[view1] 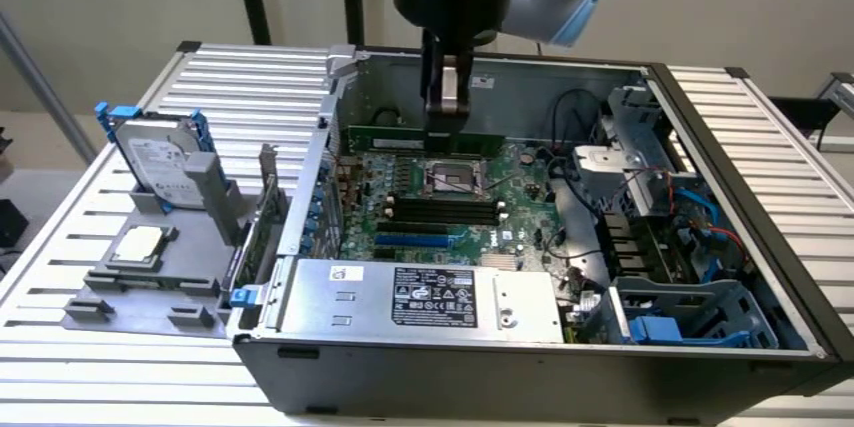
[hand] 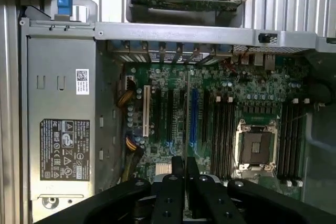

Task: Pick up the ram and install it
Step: 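Pick up the ram and move it above insertion slot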

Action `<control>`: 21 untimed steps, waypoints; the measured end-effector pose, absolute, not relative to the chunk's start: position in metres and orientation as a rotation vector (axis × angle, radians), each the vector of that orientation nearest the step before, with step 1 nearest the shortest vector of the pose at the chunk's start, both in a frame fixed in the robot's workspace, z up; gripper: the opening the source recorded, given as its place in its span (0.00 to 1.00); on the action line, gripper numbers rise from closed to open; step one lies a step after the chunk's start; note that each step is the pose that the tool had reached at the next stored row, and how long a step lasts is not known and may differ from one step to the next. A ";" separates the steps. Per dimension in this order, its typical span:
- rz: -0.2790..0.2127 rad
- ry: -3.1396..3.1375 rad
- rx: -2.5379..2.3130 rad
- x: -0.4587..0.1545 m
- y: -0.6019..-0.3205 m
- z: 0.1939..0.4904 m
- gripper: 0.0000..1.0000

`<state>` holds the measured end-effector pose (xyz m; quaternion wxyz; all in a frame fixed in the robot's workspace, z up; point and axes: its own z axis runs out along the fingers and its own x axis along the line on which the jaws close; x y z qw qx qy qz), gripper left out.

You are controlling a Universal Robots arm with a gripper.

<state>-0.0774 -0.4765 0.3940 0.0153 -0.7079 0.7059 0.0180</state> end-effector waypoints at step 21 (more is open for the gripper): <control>0.052 2.201 -2.202 -0.045 -0.403 0.367 0.14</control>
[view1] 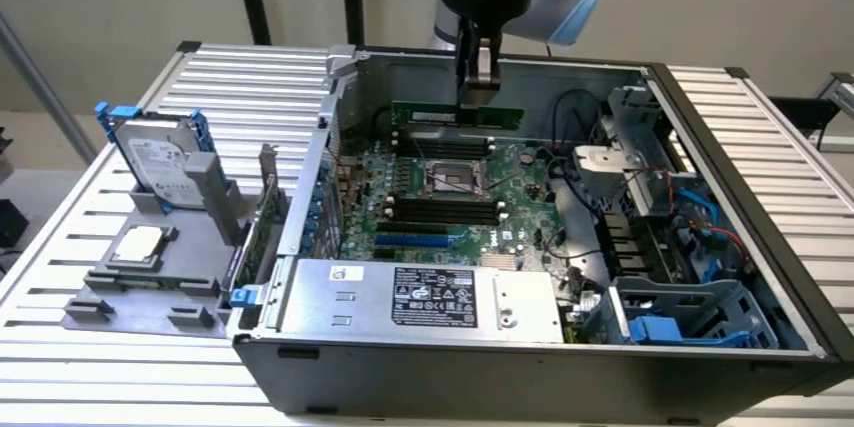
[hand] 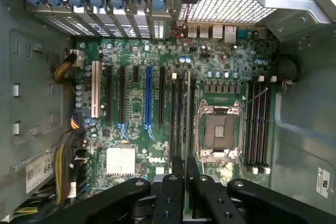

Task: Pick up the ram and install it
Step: 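Pick up the ram and move it above insertion slot, then insert the ram into the slot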

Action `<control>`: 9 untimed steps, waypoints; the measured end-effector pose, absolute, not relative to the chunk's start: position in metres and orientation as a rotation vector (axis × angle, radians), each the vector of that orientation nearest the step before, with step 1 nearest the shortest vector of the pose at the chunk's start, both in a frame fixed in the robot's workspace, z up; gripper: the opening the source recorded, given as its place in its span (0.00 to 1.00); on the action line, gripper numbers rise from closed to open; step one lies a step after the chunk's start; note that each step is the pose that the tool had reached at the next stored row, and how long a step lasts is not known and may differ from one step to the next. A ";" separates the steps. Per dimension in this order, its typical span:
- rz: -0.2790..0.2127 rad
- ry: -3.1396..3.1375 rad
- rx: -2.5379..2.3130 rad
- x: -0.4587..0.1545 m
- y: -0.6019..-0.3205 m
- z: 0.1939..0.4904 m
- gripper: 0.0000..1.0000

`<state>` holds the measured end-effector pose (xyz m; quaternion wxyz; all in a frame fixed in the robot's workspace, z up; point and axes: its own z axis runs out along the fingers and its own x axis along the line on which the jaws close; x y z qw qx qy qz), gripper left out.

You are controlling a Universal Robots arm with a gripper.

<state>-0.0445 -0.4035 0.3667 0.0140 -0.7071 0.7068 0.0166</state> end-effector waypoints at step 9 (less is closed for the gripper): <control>0.049 2.205 -2.201 -0.043 -0.403 0.365 0.14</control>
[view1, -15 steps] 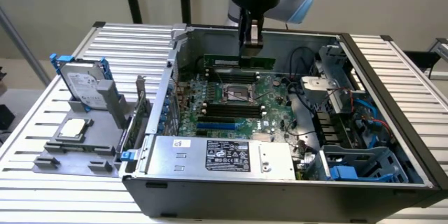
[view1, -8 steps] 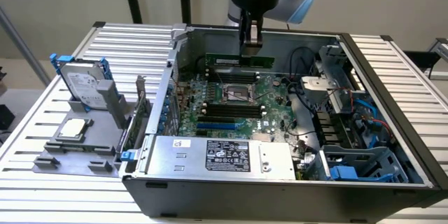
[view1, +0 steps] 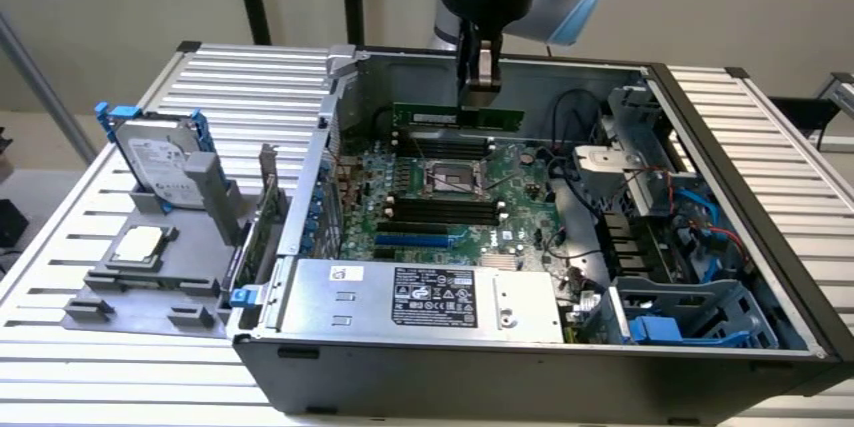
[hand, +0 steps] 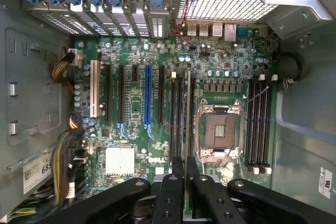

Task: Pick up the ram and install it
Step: 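Insert the ram into the slot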

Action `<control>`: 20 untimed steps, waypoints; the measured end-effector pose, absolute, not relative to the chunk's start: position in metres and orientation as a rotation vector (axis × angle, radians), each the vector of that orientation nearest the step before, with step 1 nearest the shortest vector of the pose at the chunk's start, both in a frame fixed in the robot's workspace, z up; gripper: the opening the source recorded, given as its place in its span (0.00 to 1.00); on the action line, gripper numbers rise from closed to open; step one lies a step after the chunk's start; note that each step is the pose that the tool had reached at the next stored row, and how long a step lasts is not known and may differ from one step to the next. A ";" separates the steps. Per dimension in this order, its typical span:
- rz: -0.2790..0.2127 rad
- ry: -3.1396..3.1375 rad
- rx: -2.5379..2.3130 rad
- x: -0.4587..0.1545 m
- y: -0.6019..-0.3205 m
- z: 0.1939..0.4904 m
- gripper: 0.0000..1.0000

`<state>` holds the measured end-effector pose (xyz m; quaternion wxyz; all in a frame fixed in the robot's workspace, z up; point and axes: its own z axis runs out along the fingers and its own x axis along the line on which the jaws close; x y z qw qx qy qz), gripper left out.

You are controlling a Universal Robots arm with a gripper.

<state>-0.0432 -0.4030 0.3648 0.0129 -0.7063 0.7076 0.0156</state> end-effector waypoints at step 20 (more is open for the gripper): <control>0.047 2.204 -2.200 -0.043 -0.418 0.346 0.14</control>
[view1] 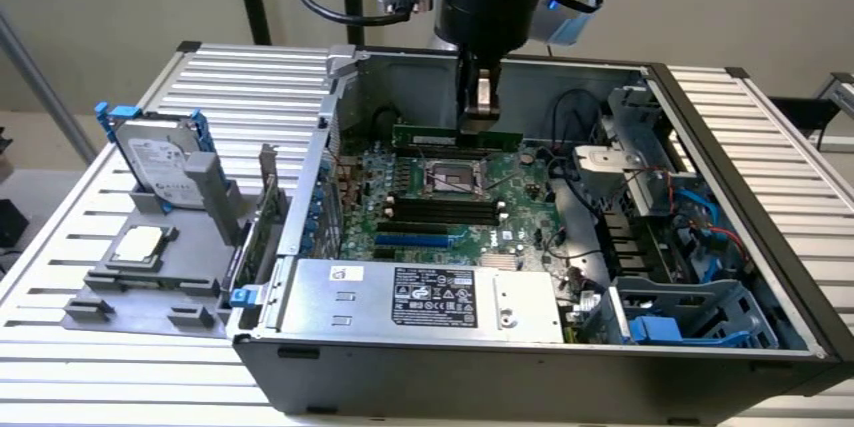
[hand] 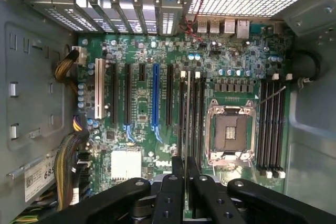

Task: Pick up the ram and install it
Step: 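Insert the ram into the slot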

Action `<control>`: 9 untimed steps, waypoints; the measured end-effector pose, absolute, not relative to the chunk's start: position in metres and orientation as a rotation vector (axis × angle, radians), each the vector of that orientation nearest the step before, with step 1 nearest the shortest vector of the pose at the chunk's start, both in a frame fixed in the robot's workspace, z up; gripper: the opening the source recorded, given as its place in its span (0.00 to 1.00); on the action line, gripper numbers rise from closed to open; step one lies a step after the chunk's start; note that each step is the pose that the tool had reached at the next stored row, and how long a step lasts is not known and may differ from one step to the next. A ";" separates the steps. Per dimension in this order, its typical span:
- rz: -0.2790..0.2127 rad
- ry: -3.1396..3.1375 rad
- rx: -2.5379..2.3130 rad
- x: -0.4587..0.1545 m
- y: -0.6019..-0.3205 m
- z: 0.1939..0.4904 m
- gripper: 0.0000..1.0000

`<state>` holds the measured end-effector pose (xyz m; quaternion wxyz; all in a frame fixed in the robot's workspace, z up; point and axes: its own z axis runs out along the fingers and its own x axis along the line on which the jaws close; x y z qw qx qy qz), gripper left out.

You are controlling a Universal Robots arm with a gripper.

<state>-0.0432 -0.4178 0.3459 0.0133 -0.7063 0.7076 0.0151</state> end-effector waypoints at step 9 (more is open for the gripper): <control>0.047 2.204 -2.200 -0.042 -0.426 0.329 0.14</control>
